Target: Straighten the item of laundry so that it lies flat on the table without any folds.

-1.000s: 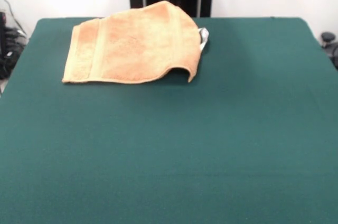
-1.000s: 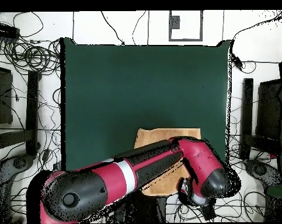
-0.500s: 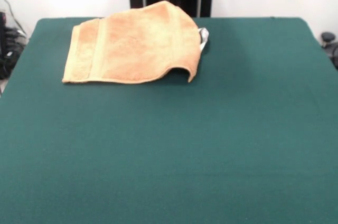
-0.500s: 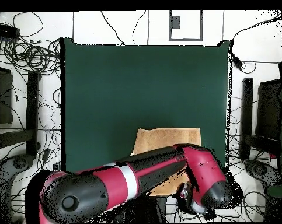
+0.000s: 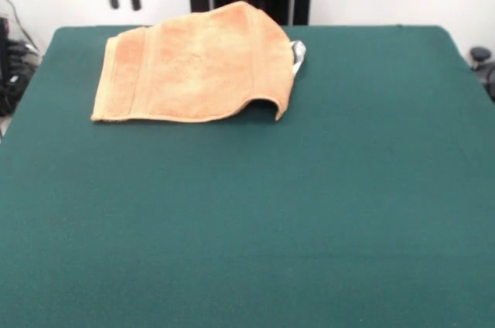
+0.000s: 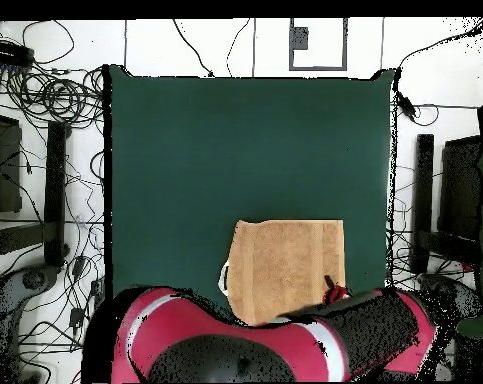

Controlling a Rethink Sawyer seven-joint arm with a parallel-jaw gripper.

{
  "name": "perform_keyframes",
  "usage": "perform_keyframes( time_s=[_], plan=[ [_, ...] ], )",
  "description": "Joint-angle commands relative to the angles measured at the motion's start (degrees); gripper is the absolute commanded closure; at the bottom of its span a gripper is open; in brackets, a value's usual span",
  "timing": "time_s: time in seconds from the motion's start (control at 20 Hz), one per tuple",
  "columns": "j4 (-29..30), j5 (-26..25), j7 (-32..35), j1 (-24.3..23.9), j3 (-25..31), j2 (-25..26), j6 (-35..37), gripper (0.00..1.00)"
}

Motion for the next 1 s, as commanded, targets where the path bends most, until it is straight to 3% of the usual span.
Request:
perform_keyframes(
  time_s=[0.05, 0.3, 0.5, 1.0],
  plan=[
    [2.6, 13.5, -37.8, -1.5, 12.0, -4.3, 0.3, 0.0],
    [1.0, 13.5, -39.0, -1.7, 12.6, -4.0, -0.3, 0.0],
    [-0.1, 15.5, -46.9, -5.1, 16.2, -4.4, -6.0, 0.0],
    [-6.1, 5.7, -47.9, -8.4, 24.4, -3.2, -17.2, 0.0]
  ],
)
